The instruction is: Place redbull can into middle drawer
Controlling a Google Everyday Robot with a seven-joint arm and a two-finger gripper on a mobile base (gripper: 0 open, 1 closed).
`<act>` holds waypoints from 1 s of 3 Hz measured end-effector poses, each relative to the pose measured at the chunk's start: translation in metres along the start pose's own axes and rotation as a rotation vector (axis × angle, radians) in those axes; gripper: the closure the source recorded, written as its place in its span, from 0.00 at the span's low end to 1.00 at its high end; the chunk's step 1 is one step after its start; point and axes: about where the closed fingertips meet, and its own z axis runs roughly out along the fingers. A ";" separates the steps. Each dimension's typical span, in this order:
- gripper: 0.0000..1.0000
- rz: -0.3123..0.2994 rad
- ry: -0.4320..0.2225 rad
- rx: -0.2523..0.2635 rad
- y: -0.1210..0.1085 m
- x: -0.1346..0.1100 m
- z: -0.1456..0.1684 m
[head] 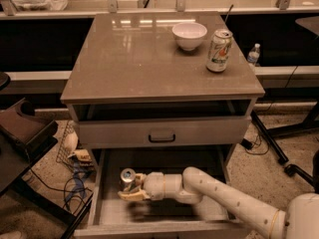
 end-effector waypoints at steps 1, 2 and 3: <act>1.00 0.015 0.015 0.018 0.002 0.030 0.005; 1.00 0.011 0.058 0.000 0.003 0.063 0.013; 0.85 0.012 0.060 -0.005 0.004 0.064 0.016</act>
Offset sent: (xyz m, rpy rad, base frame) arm -0.0099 0.0213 -0.1048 -0.1185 0.0058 0.0316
